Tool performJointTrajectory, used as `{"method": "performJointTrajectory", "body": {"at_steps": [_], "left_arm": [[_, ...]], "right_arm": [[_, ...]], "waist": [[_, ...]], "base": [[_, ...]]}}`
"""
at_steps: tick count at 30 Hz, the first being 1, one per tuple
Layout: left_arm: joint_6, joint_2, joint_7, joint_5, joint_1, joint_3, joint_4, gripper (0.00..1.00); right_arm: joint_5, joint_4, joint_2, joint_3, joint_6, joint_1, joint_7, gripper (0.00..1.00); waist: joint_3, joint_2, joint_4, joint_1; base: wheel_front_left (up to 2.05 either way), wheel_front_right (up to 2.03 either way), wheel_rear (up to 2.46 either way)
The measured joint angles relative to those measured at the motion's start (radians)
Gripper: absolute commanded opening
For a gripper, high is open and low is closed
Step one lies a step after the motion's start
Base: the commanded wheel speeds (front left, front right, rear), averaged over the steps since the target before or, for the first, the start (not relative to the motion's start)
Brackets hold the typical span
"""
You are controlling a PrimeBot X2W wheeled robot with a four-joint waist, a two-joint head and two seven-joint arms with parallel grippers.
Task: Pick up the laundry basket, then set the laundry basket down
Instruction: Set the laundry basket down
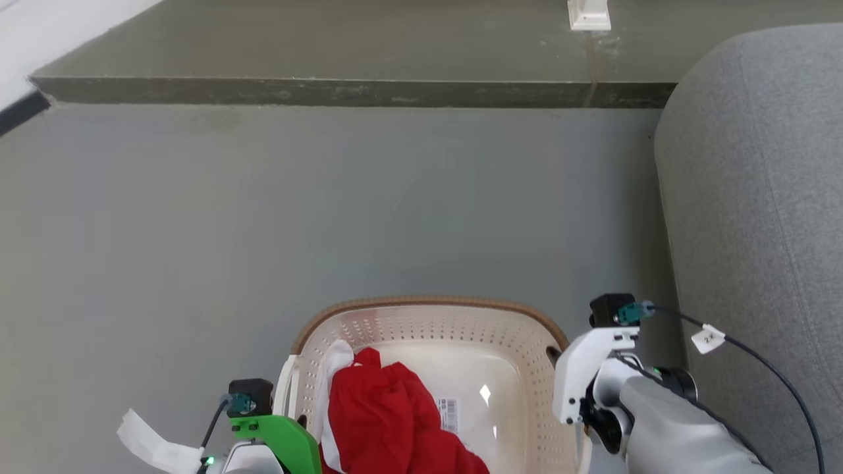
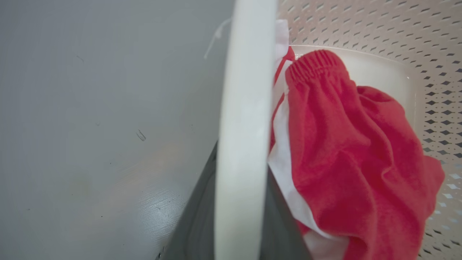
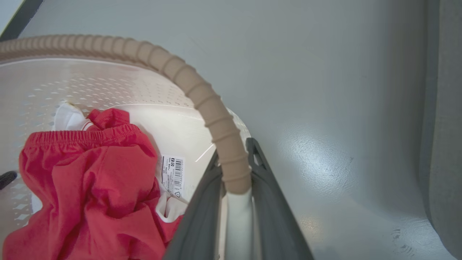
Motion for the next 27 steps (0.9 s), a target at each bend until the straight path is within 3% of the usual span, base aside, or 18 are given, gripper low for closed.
{"method": "performJointTrajectory", "body": {"at_steps": [13, 27], "left_arm": [[0.024, 0.001, -0.003, -0.006, -0.074, -0.001, -0.008, 0.0], [0.051, 0.003, -0.029, -0.006, -0.23, 0.022, -0.031, 0.0]], "right_arm": [[0.004, -0.009, -0.005, 0.014, -0.012, -0.086, 0.0, 0.0], [0.005, -0.011, -0.017, 0.014, -0.025, -0.285, -0.015, 0.0]], "waist": [[0.084, 0.0, -0.01, 0.0], [0.247, 0.0, -0.029, 0.0001]], "base": [[0.0, 0.0, 0.0], [0.0, 0.0, 0.0]]}}
